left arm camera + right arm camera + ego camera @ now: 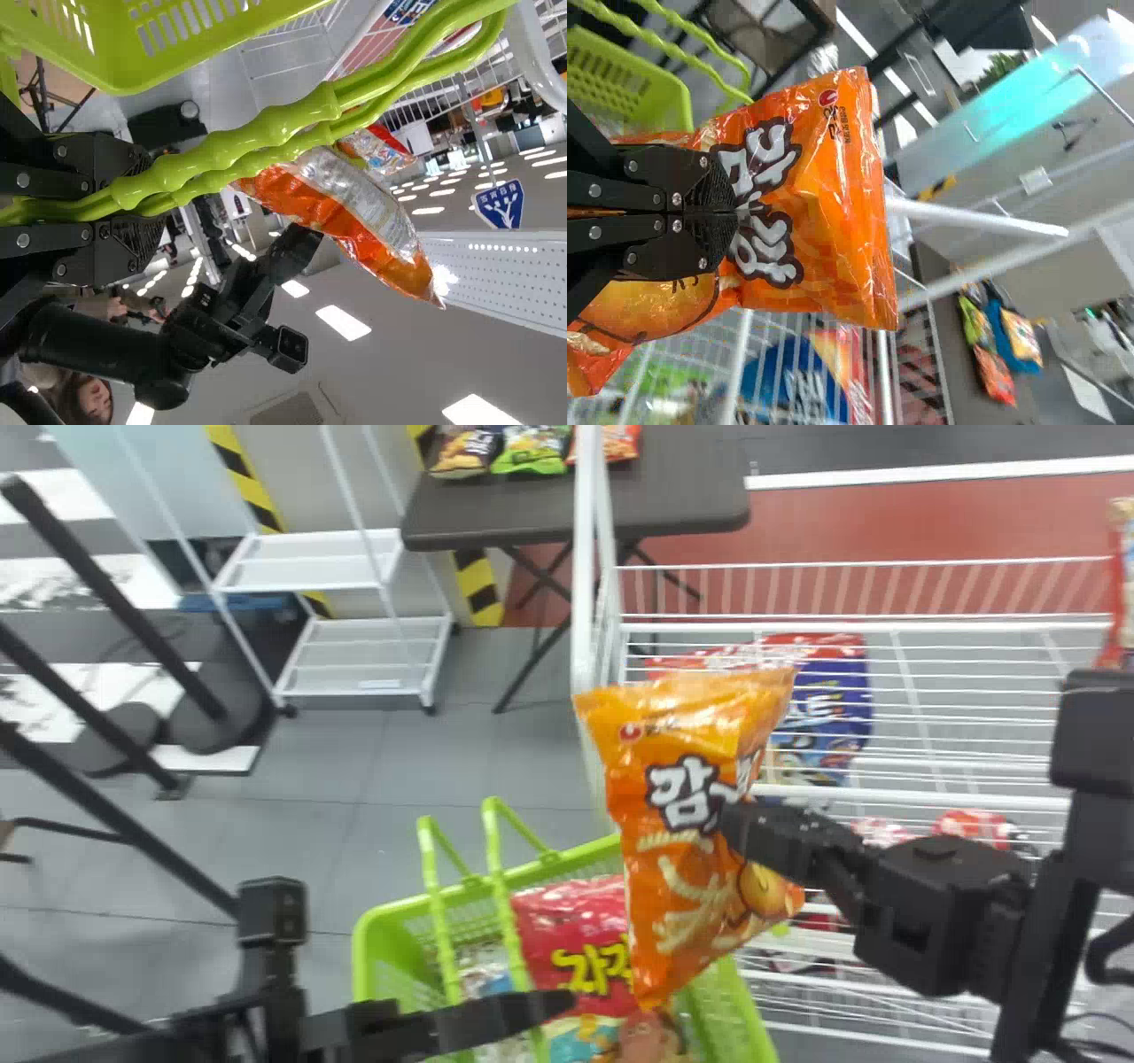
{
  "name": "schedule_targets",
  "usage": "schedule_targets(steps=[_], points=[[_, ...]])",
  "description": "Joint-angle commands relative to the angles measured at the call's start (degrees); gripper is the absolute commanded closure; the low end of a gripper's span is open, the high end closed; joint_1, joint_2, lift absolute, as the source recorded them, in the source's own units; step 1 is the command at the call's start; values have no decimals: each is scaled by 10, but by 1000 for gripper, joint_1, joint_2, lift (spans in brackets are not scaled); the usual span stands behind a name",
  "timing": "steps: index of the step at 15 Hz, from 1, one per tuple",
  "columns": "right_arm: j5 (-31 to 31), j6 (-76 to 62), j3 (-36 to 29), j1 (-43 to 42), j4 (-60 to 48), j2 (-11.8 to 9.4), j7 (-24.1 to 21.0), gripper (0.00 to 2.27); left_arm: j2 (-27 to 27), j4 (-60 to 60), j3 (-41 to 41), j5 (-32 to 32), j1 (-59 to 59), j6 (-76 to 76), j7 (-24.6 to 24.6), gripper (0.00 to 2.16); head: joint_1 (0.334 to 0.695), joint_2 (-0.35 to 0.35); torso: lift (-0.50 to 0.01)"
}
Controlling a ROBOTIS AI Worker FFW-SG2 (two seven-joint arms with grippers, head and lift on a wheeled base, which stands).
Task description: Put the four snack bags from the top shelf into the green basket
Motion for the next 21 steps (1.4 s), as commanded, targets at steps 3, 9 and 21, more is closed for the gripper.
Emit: schedule_targets(steps=[3,9,21], points=[[-10,-66,105,-29,128,0,1,2256,-2,-2,-1,3,0,3,-6,2148,695,350,0],[-39,-41,142,-72,217,0,-14,2256,-2,-6,-1,16,1,6,-6,2148,695,350,0],[-19,170,71,-66,125,-8,-28,43,-2,-10,5,21,7,6,-6,2148,695,350,0]])
